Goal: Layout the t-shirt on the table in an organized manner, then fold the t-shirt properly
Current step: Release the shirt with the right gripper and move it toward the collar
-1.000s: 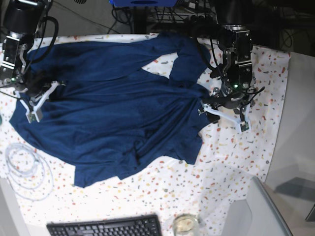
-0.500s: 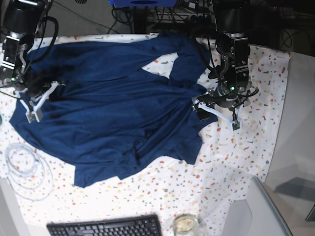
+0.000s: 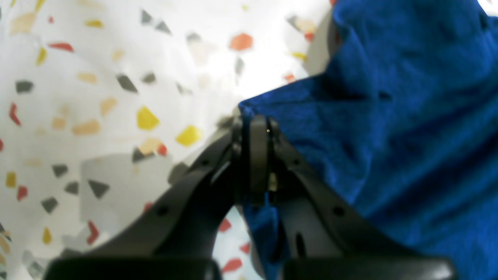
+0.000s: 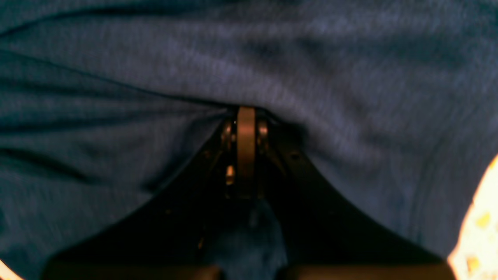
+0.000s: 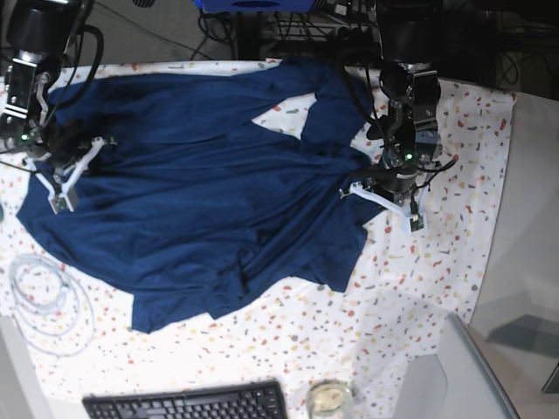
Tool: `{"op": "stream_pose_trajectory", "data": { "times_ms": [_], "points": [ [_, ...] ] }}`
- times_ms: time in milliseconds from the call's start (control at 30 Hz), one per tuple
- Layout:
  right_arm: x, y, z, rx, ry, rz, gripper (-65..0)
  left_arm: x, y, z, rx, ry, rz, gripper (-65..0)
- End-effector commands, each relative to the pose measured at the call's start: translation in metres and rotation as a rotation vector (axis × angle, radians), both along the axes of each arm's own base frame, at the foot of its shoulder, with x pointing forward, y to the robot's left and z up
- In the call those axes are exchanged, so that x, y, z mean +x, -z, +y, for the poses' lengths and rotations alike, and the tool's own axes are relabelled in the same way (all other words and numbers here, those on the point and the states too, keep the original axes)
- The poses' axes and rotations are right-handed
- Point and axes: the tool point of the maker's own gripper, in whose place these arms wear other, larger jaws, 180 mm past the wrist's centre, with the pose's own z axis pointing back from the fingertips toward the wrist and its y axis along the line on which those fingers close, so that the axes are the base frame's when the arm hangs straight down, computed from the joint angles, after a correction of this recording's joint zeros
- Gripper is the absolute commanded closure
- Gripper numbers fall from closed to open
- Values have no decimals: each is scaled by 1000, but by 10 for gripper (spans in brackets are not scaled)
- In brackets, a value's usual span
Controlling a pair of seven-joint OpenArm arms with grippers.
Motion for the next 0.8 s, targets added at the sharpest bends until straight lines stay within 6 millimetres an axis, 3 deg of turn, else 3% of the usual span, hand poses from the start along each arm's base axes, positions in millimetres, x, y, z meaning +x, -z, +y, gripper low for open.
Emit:
{"op": "stream_pose_trajectory", "data": {
  "times_ms": [0, 100, 167, 367, 400, 533, 600, 667, 767],
  "points": [
    [12, -20, -7, -24, -4, -74, 0, 4, -12, 14, 18, -29, -35, 0],
    [13, -46, -10, -73, -20, -147, 0, -11, -18, 37, 35, -93, -49, 0],
    [5, -58, -29, -101, 33, -171, -5, -19, -24, 49, 48, -124, -61, 0],
    [-23, -65, -82, -102, 311, -198, -38, -33, -38, 67, 81, -164, -89, 0],
    [-27, -65, -88, -103, 334, -199, -69, -35, -40, 68, 85, -165, -92, 0],
    [-49, -57, -101, -82, 429, -183, -314, -35, -48, 70, 96, -162, -112, 0],
    [-52, -54, -97, -20, 422, -196, -420, -34, -51, 70, 98, -162, -120, 0],
    [-57, -55, -101, 24, 454, -222, -468, -34, -51, 72, 100, -168, -121, 0],
    [-68, -55, -114, 29, 520, -230, -462, -34, -52, 72, 101, -166, -121, 0]
  ]
}}
